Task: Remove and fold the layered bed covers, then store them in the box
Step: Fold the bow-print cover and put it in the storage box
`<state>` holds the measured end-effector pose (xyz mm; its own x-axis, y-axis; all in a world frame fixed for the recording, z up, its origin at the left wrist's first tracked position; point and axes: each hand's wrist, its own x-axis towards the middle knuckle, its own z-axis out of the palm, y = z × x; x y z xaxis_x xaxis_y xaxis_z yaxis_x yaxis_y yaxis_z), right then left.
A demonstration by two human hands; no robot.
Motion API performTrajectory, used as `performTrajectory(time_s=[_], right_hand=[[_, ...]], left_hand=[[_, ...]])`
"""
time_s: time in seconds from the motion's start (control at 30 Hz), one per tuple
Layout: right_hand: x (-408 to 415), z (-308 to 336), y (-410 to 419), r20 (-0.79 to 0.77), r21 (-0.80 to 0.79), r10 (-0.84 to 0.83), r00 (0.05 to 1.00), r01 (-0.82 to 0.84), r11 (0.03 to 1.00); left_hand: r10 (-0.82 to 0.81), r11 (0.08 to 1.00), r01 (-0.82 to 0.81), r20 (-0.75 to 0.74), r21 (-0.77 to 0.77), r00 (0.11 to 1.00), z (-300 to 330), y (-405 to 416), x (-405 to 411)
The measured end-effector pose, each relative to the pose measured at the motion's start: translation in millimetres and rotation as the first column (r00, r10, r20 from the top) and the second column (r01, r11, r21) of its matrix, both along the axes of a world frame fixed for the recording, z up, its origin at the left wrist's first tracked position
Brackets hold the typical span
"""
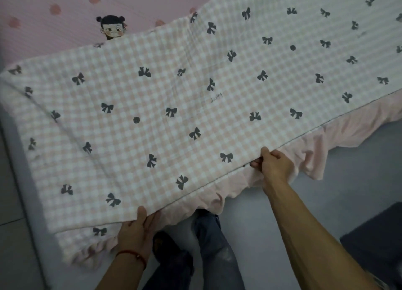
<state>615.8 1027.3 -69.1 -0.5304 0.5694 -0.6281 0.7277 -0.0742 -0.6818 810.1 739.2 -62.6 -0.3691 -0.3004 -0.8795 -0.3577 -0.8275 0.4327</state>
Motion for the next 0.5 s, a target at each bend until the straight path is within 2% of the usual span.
performTrajectory(time_s=[0.03,0.1,0.17,0.23,0.37,0.5], right_hand=[[5,-2,-8,0.011,-0.024,0.015,1.000,-0.015,1.000],[15,-5,-19,0.011,-0.059,0.043,0.999,-0.042,0.997],[27,-5,-42,0.014,-0.112,0.060,0.998,-0.058,0.992],[44,-2,-73,0.012,-0.210,0.080,0.997,-0.076,0.975],[83,0,-131,0.051,-0.377,0.226,0.973,-0.191,0.906],[111,1,-180,0.090,-0.474,0.298,0.950,-0.222,0.852]], left_hand=[[-0.011,0.998,0.015,0.059,-0.069,0.998,-7,-2,-1],[0.004,0.999,0.001,0.147,-0.039,0.989,-14,-6,-10],[0.056,0.998,-0.053,0.144,-0.025,0.988,-13,-22,-10],[0.200,0.979,-0.194,0.110,-0.058,0.974,-4,-51,-5],[0.451,0.878,-0.438,0.026,-0.193,0.892,8,-133,7],[0.571,0.814,-0.568,-0.007,-0.123,0.821,-10,-208,32]])
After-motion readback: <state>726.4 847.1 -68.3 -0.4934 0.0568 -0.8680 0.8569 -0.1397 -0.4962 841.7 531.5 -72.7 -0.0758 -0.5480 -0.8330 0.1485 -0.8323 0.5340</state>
